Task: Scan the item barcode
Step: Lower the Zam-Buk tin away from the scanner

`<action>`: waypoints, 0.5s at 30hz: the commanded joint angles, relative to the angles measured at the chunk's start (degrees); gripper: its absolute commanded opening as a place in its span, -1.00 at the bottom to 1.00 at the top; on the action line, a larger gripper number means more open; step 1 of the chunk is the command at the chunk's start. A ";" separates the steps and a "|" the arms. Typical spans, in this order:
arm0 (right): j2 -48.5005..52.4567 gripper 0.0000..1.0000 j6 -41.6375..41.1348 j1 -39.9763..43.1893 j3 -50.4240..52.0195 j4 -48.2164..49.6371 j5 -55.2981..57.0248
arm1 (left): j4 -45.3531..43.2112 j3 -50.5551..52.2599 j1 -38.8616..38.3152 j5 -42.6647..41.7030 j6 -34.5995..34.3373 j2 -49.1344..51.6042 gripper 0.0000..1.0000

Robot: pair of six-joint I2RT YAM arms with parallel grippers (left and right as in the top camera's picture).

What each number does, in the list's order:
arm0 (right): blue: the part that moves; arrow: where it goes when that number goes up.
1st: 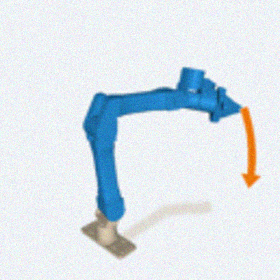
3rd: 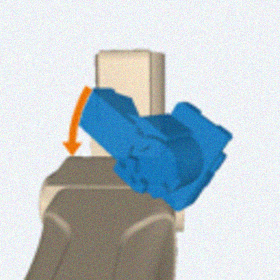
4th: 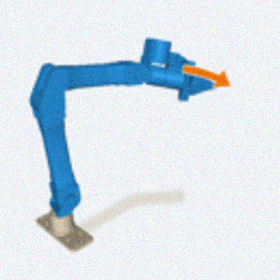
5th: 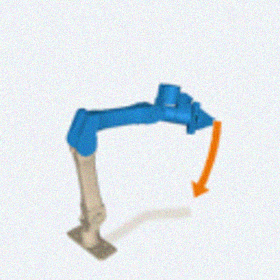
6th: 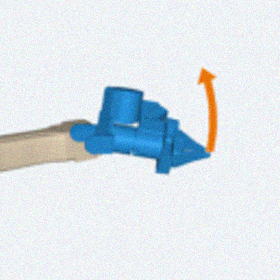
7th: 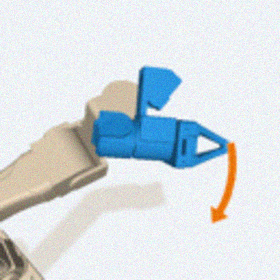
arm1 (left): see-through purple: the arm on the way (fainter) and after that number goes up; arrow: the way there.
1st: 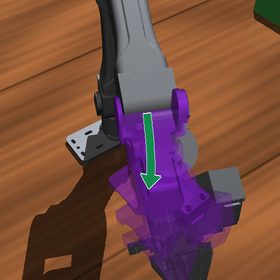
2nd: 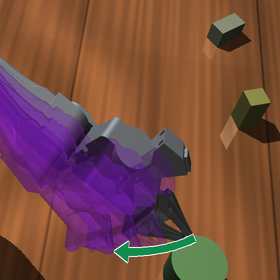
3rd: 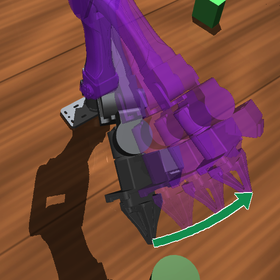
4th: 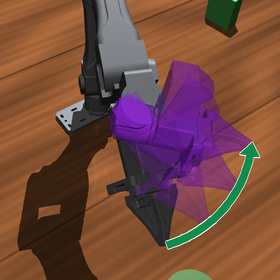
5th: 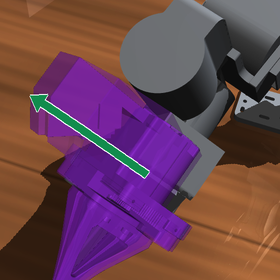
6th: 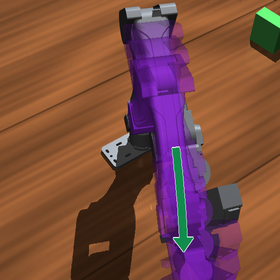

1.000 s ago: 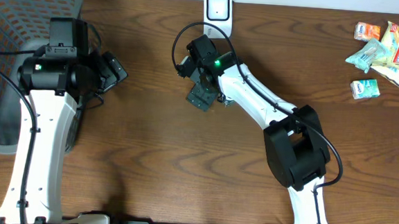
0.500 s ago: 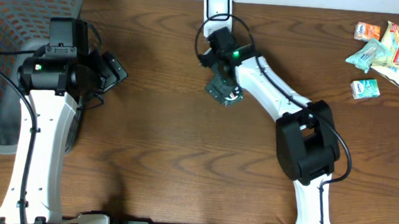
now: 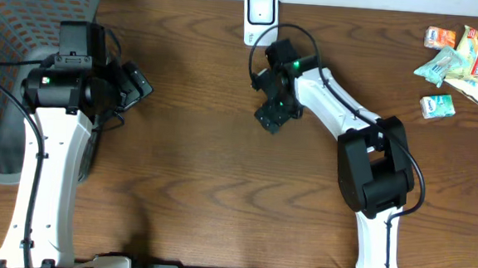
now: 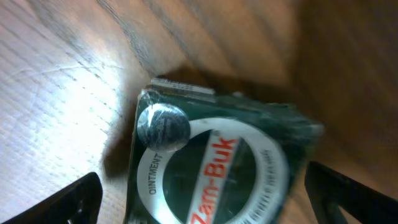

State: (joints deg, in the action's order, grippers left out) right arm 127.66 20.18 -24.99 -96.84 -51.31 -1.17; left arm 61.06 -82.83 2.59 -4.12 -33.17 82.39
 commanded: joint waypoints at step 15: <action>-0.04 0.22 -12.76 -0.17 5.44 14.69 -1.03 | -0.02 0.09 0.28 0.74 -0.07 0.04 0.96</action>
State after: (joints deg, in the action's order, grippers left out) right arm 126.48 13.13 -24.99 -92.40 -38.22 -3.14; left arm 61.04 -82.83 2.59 -4.12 -33.17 82.39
